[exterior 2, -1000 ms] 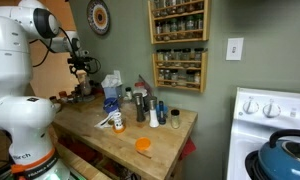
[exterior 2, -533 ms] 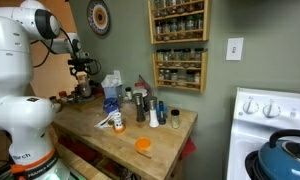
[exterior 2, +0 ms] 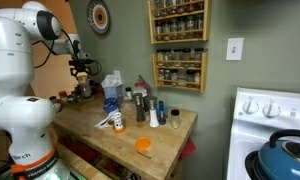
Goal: Place the tall jar in the tupperware container
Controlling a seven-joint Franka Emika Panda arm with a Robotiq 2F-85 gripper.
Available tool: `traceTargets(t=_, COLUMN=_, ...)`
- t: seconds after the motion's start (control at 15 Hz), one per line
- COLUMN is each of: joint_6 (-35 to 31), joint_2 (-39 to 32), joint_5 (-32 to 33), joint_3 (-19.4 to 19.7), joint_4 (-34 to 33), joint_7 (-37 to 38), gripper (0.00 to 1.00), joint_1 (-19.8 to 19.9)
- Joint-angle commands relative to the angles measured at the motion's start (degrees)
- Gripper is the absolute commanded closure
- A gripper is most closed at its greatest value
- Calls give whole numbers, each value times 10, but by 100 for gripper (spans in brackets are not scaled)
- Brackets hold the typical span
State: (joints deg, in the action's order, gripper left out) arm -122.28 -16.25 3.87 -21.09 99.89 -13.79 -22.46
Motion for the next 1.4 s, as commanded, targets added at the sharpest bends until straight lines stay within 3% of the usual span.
traceTargets(t=0.0, joint_6=-3, joint_2=-12, joint_5=19, joint_3=2, joint_4=-19, joint_7=-6, gripper=38, joint_1=-6)
traceTargets(t=0.47, joint_6=1, joint_2=-39, joint_5=19, joint_3=4, joint_4=-34, joint_7=-11, gripper=38, joint_1=-4)
traceTargets(t=0.53, joint_6=2, joint_2=-40, joint_5=13, joint_3=2, joint_4=-34, joint_7=-14, gripper=3, joint_1=-3)
traceTargets(t=0.93, joint_6=1, joint_2=13, joint_5=-19, joint_3=-8, joint_4=-3, joint_7=-37, gripper=0, joint_1=12)
traceTargets(t=1.2, joint_6=-52, joint_2=85, joint_5=-98, joint_3=-11, joint_4=48, joint_7=-96, gripper=0, joint_1=44)
traceTargets(t=1.27, joint_6=-16, joint_2=32, joint_5=-57, joint_3=-3, joint_4=-12, joint_7=-57, gripper=0, joint_1=19)
traceTargets(t=1.33, joint_6=-24, joint_2=48, joint_5=-73, joint_3=-3, joint_4=-2, joint_7=-71, gripper=0, joint_1=26)
